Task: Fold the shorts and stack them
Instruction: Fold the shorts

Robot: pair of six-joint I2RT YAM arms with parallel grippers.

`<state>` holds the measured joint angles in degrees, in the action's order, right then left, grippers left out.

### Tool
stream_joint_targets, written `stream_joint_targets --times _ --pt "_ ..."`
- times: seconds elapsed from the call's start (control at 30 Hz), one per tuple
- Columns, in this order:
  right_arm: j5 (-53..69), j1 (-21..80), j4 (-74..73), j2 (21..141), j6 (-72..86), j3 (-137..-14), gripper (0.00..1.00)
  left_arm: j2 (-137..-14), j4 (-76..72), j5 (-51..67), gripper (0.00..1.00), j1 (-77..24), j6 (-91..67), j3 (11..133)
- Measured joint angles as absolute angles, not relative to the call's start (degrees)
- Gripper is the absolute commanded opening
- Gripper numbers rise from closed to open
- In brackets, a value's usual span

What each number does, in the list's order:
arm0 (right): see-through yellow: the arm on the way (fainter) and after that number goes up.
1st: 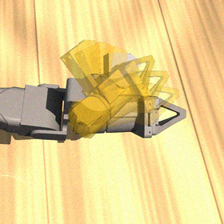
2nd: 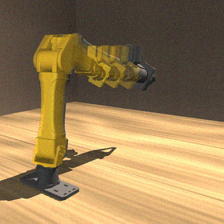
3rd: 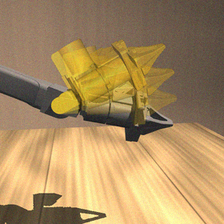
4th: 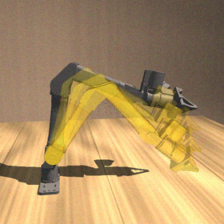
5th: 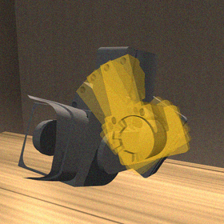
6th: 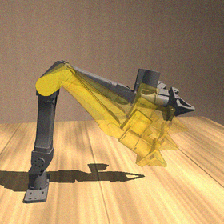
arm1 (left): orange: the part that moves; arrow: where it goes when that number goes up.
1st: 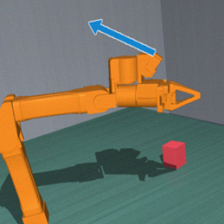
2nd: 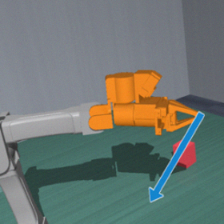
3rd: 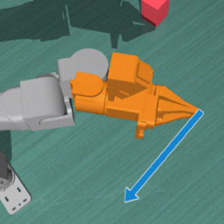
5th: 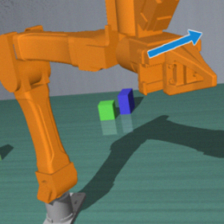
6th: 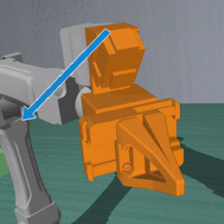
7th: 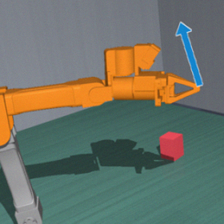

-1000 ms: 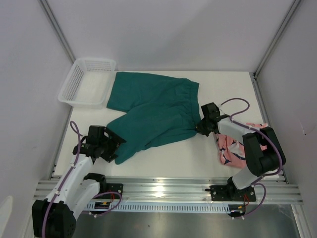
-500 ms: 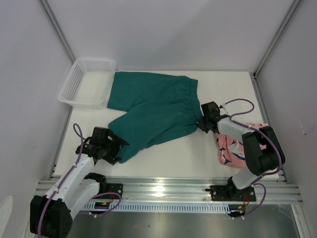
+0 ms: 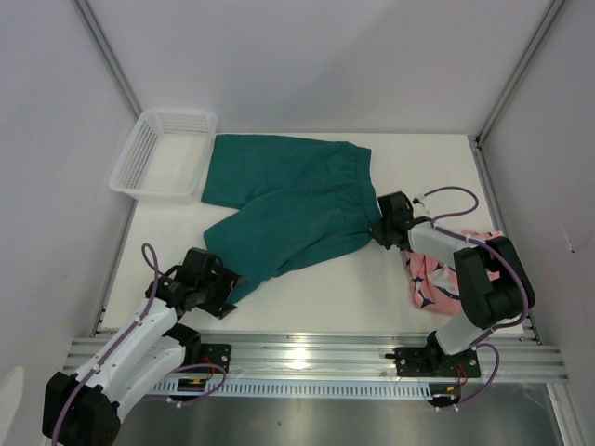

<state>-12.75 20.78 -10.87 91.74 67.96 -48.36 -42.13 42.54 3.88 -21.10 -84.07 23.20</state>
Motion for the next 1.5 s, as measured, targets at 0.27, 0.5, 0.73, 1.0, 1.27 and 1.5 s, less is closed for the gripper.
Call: stream_joint_targets --times 0.27,0.5,0.73,1.0,1.27,1.5 --pt "-12.73 20.78 -8.71 90.85 68.64 -46.06 0.0 -52.07 39.75 -0.3 0.63 -21.12 -85.54 22.92" --pt "-12.99 20.78 -8.67 87.05 68.79 -43.46 0.0 -57.28 38.28 -2.96 0.34 -21.21 -85.73 24.88" --pt "-13.39 20.8 -10.9 81.76 67.31 -42.02 0.0 -52.53 40.03 -9.28 0.0 -21.19 -86.5 26.13" --pt "-14.15 22.94 -22.11 74.74 59.72 -42.28 0.0 -51.2 46.17 -14.06 0.0 -21.19 -83.53 32.86" --pt "-14.06 29.15 -33.04 65.6 57.12 -40.77 0.0 -50.13 47.55 -14.48 0.0 -14.0 -76.07 39.13" --pt "-13.69 29.43 -36.95 59.27 56.64 -41.95 0.0 -58.0 47.03 -8.56 0.0 -7.38 -68.79 46.61"
